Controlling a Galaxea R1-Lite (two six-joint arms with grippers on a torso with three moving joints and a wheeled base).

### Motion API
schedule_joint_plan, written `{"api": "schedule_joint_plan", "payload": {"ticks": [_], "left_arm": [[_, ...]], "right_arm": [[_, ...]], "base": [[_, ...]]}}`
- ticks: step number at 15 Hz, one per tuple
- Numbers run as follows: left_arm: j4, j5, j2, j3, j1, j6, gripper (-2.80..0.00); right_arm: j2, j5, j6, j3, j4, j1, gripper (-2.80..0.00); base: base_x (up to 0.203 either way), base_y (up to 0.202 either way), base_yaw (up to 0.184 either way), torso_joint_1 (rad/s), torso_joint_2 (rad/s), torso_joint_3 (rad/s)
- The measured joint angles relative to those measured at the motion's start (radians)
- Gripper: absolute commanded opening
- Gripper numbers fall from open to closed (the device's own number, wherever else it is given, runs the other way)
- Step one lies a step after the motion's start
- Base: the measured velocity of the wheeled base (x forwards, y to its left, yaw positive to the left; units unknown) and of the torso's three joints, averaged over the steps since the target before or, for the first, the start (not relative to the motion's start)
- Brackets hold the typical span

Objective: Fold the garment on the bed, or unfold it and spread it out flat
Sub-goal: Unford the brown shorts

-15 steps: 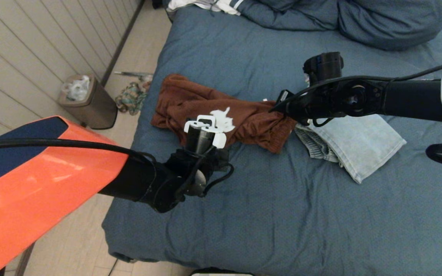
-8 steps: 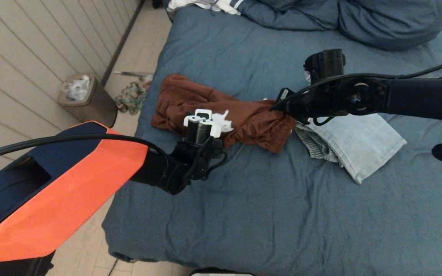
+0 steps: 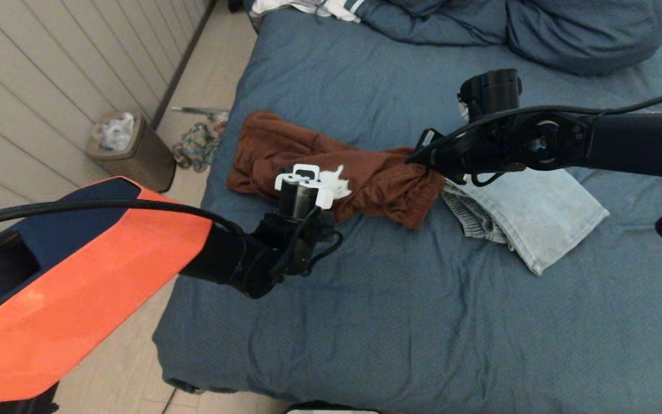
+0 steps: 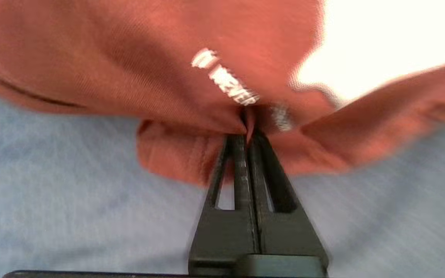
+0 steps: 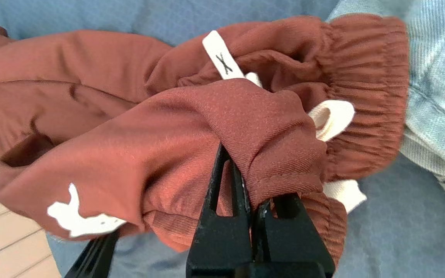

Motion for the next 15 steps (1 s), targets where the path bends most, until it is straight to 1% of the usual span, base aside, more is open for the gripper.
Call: {"api": "schedule_joint_plan", "payload": {"ticks": [2, 6, 9, 12, 15], "left_arm": [[-0.001, -0.004, -0.047, 0.06, -0.015, -0.001, -2.8], [-0.005, -0.004, -0.118, 0.129, -0.027, -0.002, -2.8], [0.005, -0.013, -0.22, 0.213, -0.028, -0.003, -2.8], [0.072, -0.077, -0.369, 0.326, -0.016, -0.005, -2.8], [0.219, -0.185, -0.546, 0.434, 0.006, -0.013, -2.8]], "right_arm": [[-0.015, 0.0, 0.001, 0.024, 0.0, 0.001, -2.8], [-0.047, 0.0, 0.002, 0.064, 0.0, 0.003, -2.8], [-0.091, -0.001, -0.004, 0.132, 0.008, 0.005, -2.8], [-0.162, 0.005, -0.023, 0.21, 0.104, 0.019, -2.8], [-0.26, 0.012, -0.053, 0.301, 0.232, 0.089, -2.8]], "base": [[0.0, 0.0, 0.0, 0.0, 0.0, 0.0], [0.0, 0.0, 0.0, 0.0, 0.0, 0.0], [0.0, 0.0, 0.0, 0.0, 0.0, 0.0], [0.0, 0.0, 0.0, 0.0, 0.0, 0.0], [0.0, 0.0, 0.0, 0.0, 0.0, 0.0]]}}
